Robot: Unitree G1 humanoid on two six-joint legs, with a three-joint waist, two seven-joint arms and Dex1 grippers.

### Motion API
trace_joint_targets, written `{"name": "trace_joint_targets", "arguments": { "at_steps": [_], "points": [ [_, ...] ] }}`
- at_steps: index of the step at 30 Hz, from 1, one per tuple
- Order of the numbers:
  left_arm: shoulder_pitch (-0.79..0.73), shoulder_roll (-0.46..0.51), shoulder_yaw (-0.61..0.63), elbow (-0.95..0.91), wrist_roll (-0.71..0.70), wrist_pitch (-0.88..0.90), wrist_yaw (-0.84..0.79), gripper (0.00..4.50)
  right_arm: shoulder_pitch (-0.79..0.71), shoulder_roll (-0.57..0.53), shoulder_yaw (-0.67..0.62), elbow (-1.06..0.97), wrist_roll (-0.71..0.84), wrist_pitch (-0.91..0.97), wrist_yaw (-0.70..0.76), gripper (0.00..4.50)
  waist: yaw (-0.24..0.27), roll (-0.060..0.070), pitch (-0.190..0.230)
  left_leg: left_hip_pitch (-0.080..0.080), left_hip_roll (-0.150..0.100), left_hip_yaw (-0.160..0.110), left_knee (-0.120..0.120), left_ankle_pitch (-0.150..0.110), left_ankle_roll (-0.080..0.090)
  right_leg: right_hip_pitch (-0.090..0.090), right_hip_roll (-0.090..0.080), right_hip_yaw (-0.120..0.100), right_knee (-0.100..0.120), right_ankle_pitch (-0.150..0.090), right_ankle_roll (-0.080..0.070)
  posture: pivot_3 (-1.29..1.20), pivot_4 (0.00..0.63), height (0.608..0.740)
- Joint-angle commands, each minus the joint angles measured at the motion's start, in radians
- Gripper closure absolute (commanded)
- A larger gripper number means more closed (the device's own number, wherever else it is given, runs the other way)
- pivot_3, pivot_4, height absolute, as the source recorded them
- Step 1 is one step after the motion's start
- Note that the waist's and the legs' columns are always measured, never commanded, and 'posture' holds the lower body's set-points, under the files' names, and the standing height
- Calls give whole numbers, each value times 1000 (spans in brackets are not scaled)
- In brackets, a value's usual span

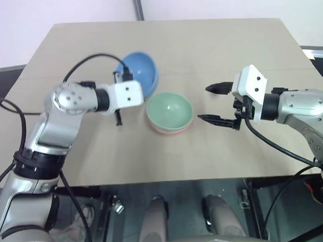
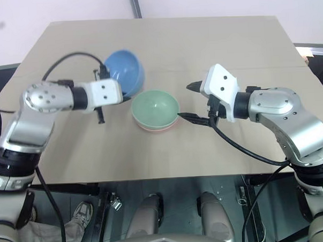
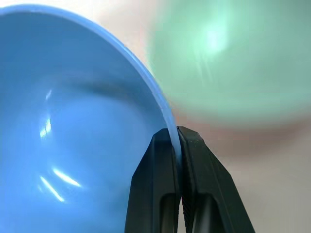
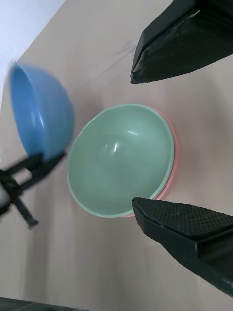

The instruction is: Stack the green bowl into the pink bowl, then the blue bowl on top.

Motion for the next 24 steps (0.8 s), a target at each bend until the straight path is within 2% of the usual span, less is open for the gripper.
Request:
{"name": "trace_joint_targets", "arguments": {
  "at_steps": [1,6,10,11,12,13,15,16,18,24],
  "points": [
    [-91,-4,20,-58,-112,14,-106,4484,5,-27,-60,-47,9,-1,-11,404,-2,0,0,0,0,0,0,0,0,0,0,0,0,0,0,0,150,740],
    [-107,5,-28,-63,-168,-24,-238,4484,38,-54,-96,-76,21,18,-26,404,-4,0,0,1,0,0,0,0,0,0,0,0,1,0,0,0,150,740],
    [-90,20,-56,-29,-143,-82,-286,4484,69,-63,-122,-107,30,35,-45,404,-4,0,0,1,0,0,0,0,0,0,0,0,1,0,0,0,150,740],
    [-89,20,-62,-17,-134,-93,-286,3952,75,-65,-127,-113,33,39,-50,404,-3,0,0,1,0,0,0,0,0,0,0,0,1,0,0,0,150,740],
    [-89,16,-66,-6,-128,-107,-284,3622,79,-64,-131,-119,35,44,-56,404,-3,0,0,1,0,0,0,0,0,0,0,0,1,0,0,0,150,740],
    [-90,5,-65,-4,-134,-100,-277,3451,84,-64,-135,-124,38,48,-61,404,-3,0,0,1,0,0,1,0,0,0,0,0,1,0,0,0,150,740],
    [-96,-17,-59,-2,-134,-101,-251,2700,91,-67,-140,-131,42,53,-66,404,-2,0,0,0,0,0,1,0,0,0,0,0,1,0,0,0,150,740],
    [-95,-22,-52,-6,-146,-88,-249,2535,95,-68,-142,-133,44,55,-69,404,-2,0,0,0,0,0,1,0,0,1,0,0,1,0,0,0,150,740],
    [-89,-26,-32,-15,-166,-66,-242,2535,101,-70,-146,-138,48,58,-69,404,-1,0,0,0,0,0,1,0,0,1,0,0,1,0,0,0,150,740],
    [16,2,178,-38,-280,197,-93,2535,149,-56,-177,-123,91,42,-52,404,-9,0,0,1,0,0,1,0,0,1,1,0,1,0,0,0,150,740]
  ]
}}
